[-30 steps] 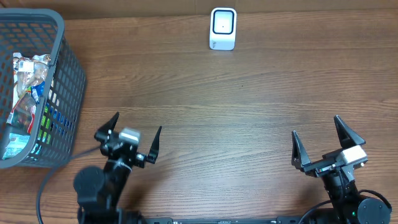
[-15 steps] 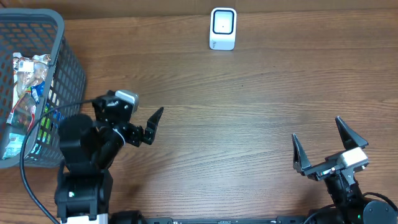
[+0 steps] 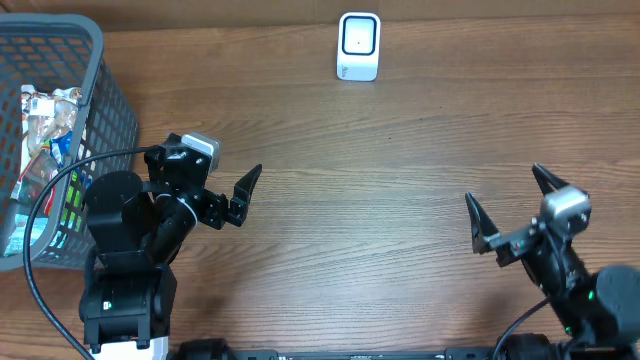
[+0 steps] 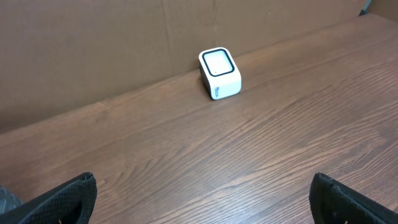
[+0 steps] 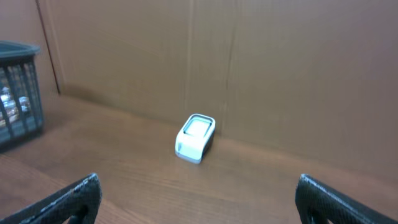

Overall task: Scan the item barcode
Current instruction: 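Raise the left gripper and move it over the grey basket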

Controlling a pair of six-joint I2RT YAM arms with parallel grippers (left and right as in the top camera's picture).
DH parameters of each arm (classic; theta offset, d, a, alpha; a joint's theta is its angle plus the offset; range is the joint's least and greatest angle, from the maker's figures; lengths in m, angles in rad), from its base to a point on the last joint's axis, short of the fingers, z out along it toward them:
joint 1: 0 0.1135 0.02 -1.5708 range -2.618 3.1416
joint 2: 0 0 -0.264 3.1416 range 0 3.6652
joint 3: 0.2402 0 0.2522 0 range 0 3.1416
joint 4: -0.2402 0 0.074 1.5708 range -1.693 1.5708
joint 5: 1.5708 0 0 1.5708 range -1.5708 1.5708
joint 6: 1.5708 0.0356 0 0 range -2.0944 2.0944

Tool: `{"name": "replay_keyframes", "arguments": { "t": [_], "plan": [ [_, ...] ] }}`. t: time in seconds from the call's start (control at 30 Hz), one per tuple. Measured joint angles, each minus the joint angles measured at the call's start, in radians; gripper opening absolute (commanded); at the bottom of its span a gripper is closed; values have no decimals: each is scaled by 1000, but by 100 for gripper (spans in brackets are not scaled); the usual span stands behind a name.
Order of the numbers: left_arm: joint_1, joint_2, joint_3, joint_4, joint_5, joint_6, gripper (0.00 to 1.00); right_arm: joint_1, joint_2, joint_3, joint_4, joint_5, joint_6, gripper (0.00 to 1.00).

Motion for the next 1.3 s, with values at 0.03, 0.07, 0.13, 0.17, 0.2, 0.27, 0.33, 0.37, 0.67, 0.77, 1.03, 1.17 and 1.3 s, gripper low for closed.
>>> {"name": "replay_keyframes", "arguments": {
  "t": [0.03,0.07,0.13,0.17,0.2,0.27,0.33,0.37,0.67,0.77,1.03,1.17,1.3],
  "plan": [
    [0,0,0,-2,0,0,100,0,29,29,-27,-3,-4,100],
    [0,0,0,-3,0,0,100,0,56,58,-51,-6,-9,100],
    [0,0,0,-4,0,0,100,0,130,134,-114,-16,-22,100],
    [0,0,0,-4,0,0,100,0,161,165,-138,-19,-27,100],
    [0,0,0,-7,0,0,100,0,192,196,-163,-21,-30,100],
    [0,0,1,-11,0,0,100,0,257,262,-215,-26,-35,100],
    [0,0,2,-14,0,0,100,0,335,343,-283,-36,-39,100],
    [0,1,3,-18,0,0,100,0,371,379,-311,-40,-41,100],
    [0,133,182,-224,0,5,100,0,623,591,-481,-65,-45,100],
    [0,230,299,-344,1,8,100,0,659,595,-483,-76,-45,100],
    [0,443,477,-489,91,7,100,0,682,595,-495,-142,-44,100],
    [0,506,478,-500,114,-17,100,0,682,595,-493,-196,-44,100],
    [0,562,479,-490,119,-50,88,0,682,596,-481,-216,-44,100]
  ]
}}
